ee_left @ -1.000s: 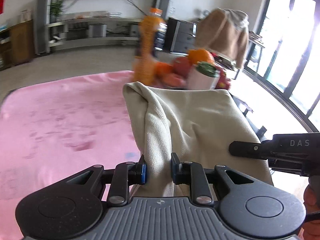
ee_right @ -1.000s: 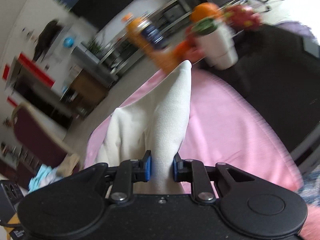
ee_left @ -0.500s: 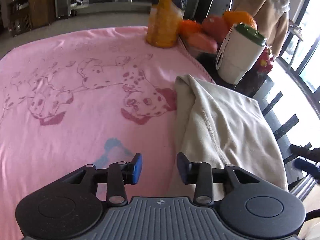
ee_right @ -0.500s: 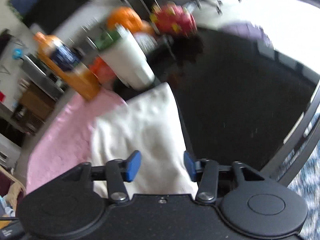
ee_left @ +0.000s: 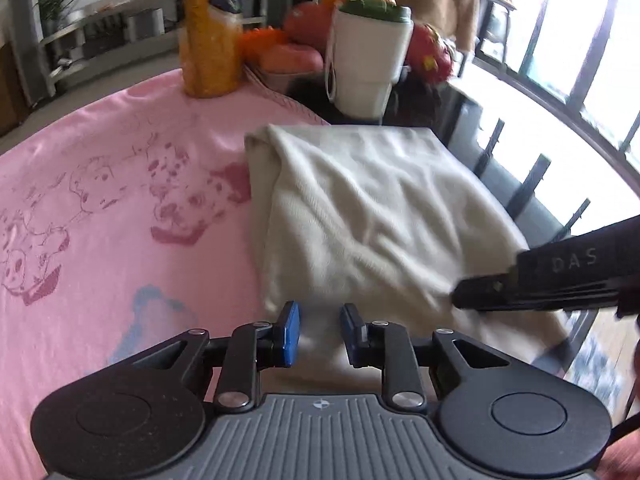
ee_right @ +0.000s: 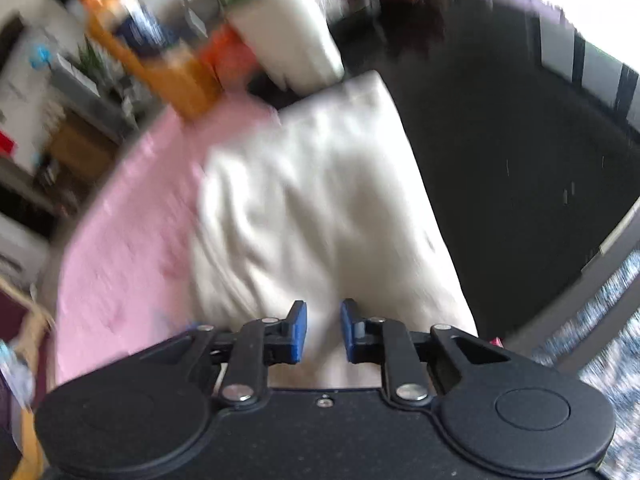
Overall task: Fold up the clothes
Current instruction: 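Lift the bundle with both tools and carry it toward the black table edge, then lower the bundle onto the towel and open both tools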
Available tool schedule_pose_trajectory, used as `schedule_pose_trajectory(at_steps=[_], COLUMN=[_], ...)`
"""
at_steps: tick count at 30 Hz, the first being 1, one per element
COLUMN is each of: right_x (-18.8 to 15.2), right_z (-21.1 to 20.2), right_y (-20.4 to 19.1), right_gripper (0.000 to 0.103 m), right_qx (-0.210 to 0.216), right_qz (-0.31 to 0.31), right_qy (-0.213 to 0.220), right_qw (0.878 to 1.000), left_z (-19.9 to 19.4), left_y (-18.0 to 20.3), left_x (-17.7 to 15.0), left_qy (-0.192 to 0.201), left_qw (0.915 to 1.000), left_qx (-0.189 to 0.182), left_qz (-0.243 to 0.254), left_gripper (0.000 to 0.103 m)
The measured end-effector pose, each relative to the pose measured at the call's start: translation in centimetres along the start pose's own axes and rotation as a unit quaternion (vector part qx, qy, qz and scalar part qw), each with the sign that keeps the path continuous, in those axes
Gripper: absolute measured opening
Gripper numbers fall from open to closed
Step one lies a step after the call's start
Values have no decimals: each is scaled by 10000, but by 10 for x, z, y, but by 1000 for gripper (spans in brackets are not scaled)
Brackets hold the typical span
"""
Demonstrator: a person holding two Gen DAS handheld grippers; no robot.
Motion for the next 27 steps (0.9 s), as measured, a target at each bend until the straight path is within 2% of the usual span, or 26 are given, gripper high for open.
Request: schedule_pose_trajectory(at_steps=[2, 4, 6, 7, 11, 15, 17, 18, 20, 22, 24, 25, 26, 27], right_x=[-12, -25, -34, -36, -33, -34, -38, -40, -39, -34, -26, -22, -18, -14], right_z=[-3, -17, -29, -36, -46, -17, -5, 0, -1, -9, -20, -27, -34, -40], right_y=[4, 5, 7, 6, -3, -12, -10, -7, -1, 3, 5, 6, 7, 7], right_gripper=[12, 11, 15, 18, 19, 18, 17, 5, 5, 10, 24, 29, 30, 31], right_qx=[-74, -78, -102, -94, 525, 915, 636, 456, 465, 728, 943, 978, 976, 962], right_qz=[-55, 16, 146, 148, 132, 69, 2, -7, 131, 357, 442, 464, 482, 492], right_qy=[-231, -172, 35, 185, 544, -33, -349, -466, -447, -215, 205, 491, 760, 1009], right_qw=[9997, 9998, 9998, 9997, 9971, 9958, 9974, 9979, 9978, 9965, 9944, 9929, 9911, 9890], left_z=[-5, -9, -14, -17, -28, -28, -20, -16, -8, -13, -22, -29, -37, -46], left_y=[-6, -16, -18, -17, -15, -3, 3, 5, 9, 6, 0, -4, -7, -9], left_x=[-10, -19, -17, -15, -6, 3, -1, -4, -9, -10, -9, -7, -5, -3], left_qy=[-32, -86, -19, 31, 231, 304, 113, 13, -187, -335, -447, -456, -435, -406], left_qw=[9996, 9994, 9998, 9999, 9995, 9984, 9991, 9993, 9993, 9993, 9990, 9988, 9987, 9985], left_qx=[41, 87, 26, -18, -195, -420, -399, -368, -304, -170, 19, 133, 226, 290], left_qz=[285, 317, 214, 153, -90, -221, -102, -30, 113, 79, -20, -84, -148, -208], left_gripper=[28, 30, 25, 19, 20, 21, 27, 28, 30, 30, 30, 32, 43, 45])
Point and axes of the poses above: each gripper's, at about its wrist camera, not at the fingertips, and z roughly the way its jaws point, y to its right, x to its top, the point moved 6 cm from there along z, roughly the way its jaws point, and after that the axes turned 13 degrees about x, right-handed, at the moved point
